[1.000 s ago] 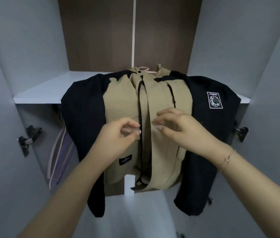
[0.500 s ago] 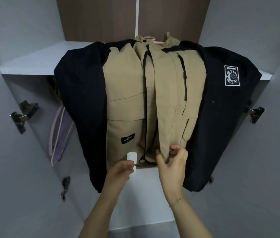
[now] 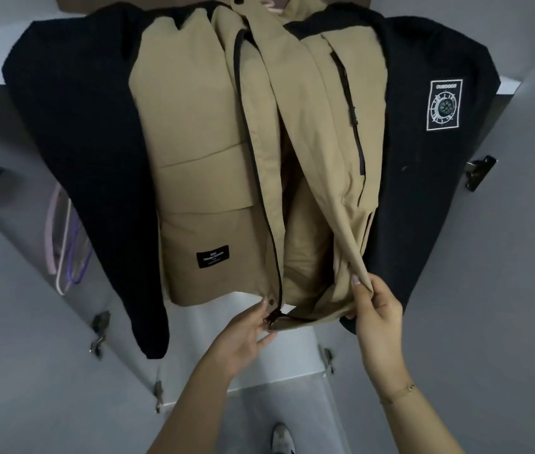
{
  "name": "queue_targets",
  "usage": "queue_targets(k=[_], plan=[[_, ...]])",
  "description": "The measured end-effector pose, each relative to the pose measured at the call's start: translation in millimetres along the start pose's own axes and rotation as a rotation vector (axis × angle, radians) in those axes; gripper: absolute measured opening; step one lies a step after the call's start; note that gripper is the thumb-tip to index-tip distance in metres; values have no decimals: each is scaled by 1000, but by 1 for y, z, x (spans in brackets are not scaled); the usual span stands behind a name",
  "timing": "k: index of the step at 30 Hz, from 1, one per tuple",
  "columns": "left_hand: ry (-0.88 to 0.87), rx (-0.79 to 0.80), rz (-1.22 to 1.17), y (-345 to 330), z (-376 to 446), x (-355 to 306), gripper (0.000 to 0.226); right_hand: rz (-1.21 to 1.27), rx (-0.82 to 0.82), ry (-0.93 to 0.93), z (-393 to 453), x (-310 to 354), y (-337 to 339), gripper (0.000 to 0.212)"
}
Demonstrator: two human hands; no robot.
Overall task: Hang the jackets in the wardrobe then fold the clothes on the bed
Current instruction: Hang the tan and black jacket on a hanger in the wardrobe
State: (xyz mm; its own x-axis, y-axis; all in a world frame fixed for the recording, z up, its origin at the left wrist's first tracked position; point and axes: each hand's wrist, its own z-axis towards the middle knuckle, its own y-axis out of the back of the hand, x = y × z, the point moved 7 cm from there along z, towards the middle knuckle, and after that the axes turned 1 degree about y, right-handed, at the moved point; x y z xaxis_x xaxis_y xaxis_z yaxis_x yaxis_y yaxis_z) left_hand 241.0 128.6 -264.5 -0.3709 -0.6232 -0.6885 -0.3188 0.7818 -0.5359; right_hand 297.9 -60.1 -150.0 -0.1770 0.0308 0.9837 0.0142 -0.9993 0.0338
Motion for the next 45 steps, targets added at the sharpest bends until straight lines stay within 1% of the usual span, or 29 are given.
queue_targets(k=[2, 5, 7, 9, 10, 12, 14, 16, 18, 20, 21, 22, 23, 25, 27, 29, 31, 33, 36, 37, 39, 42, 44, 45], plan=[[-61, 4, 20, -2, -10, 3, 21, -7, -17, 14, 1, 2, 7, 21], [-165, -20, 157, -7, -28, 4, 17, -10, -26, 50, 3, 12, 9, 22], [-209, -99, 176, -7, -42, 3, 17, 21, -38, 44, 0, 17, 10, 20], [-255, -192, 84, -7, -59, -1, 10, 66, -26, 18, -7, 19, 9, 12], [-277, -233, 35, -7, -68, -4, 7, 90, -21, -19, -14, 17, 9, 10], [-315, -298, -46, -12, -85, -7, 5, 86, -32, -119, -33, 9, 11, 24], [-371, -339, -111, -20, -98, -9, 12, 35, -29, -223, -61, 2, 11, 37], [-423, -381, -124, -28, -110, -7, 18, -2, 46, -328, -92, -4, 7, 43], [-465, -405, -91, -37, -120, -1, 20, 1, 152, -473, -117, -11, 0, 46], [-495, -411, -52, -43, -128, 8, 23, 50, 279, -608, -135, -16, -8, 44], [-509, -413, -29, -46, -132, 12, 24, 90, 329, -654, -142, -15, -12, 36], [-518, -414, -14, -49, -135, 15, 25, 155, 342, -677, -146, -13, -14, 27], [-525, -410, -20, -51, -139, 17, 26, 230, 322, -666, -149, -11, -13, 21], [-524, -374, -121, -55, -146, 20, 22, 305, 229, -555, -150, -6, -3, 20], [-478, -321, -263, -59, -151, 25, 22, 248, 119, -440, -150, -5, 13, 25], [-396, -270, -369, -66, -154, 34, 18, 211, 65, -407, -153, -8, 22, 27], [-319, -245, -404, -74, -157, 44, 7, 229, 79, -451, -158, -15, 22, 31], [-283, -235, -389, -77, -159, 50, 6, 307, 171, -516, -163, -23, 14, 38], [-272, -205, -338, -77, -160, 54, 6, 442, 363, -528, -166, -23, 3, 41], [-277, -197, -309, -77, -161, 55, 9, 491, 382, -518, -166, -22, 1, 38], [-294, -196, -226, -74, -161, 56, 17, 562, 320, -492, -161, -22, 3, 29], [-271, -203, -69, -69, -161, 55, 19, 615, 206, -463, -154, -21, 11, 18], [-249, -229, 110, -64, -161, 54, 26, 625, 144, -451, -149, -22, 18, 15], [-288, -266, 230, -61, -162, 52, 31, 614, 115, -441, -147, -22, 21, 15]])
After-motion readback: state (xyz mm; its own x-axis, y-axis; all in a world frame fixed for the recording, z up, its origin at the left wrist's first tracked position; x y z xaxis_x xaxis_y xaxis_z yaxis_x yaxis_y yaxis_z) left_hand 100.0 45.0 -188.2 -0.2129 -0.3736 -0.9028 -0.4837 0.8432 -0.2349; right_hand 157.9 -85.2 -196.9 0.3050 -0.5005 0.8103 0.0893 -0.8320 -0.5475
